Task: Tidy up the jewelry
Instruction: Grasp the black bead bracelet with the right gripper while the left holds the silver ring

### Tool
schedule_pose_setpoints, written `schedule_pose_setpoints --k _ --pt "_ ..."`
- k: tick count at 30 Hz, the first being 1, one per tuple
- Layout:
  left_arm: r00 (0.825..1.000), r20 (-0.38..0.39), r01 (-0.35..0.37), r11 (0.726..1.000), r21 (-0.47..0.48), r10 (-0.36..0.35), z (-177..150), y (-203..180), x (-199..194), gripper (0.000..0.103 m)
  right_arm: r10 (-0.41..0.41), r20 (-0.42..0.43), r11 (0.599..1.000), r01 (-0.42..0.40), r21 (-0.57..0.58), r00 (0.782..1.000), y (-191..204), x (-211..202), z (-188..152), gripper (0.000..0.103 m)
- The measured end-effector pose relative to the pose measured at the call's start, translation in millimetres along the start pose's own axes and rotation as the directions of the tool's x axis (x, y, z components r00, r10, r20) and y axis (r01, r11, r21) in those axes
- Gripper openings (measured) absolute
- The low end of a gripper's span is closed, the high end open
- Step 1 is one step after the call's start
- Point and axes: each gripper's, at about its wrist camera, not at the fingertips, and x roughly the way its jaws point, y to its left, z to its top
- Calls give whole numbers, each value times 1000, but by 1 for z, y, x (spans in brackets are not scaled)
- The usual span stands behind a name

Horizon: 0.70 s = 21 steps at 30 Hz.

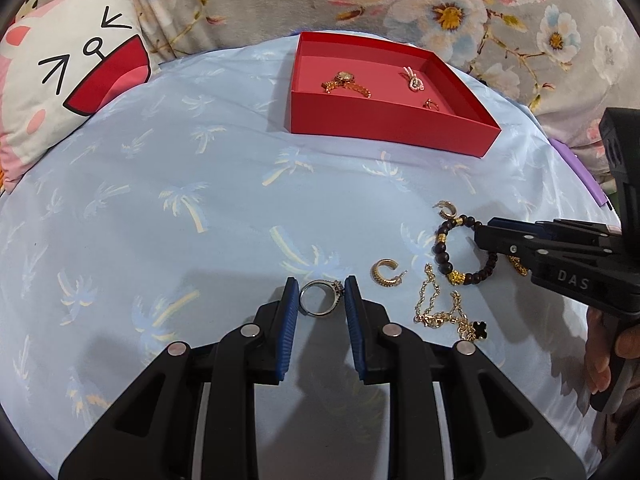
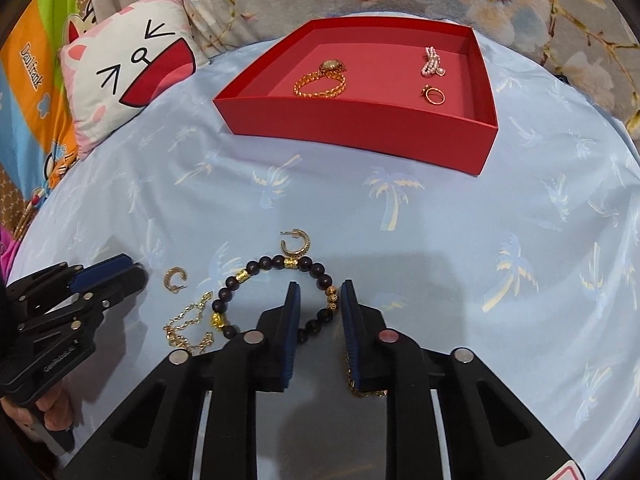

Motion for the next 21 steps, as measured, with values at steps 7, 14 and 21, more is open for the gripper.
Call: schedule_pose_setpoints --k 7,14,21 --pt "1000 0 0 1000 -1 0 0 0 0 23 -27 11 1000 27 -15 1000 -1 -2 -2 8" --pt "1000 -1 0 1000 -5 0 1 -1 0 23 -18 42 1000 19 -6 999 -4 -16 0 4" --pt "1000 14 -11 1000 -6 11 6 1 -5 23 -19 83 1000 20 -4 996 -9 -36 7 4"
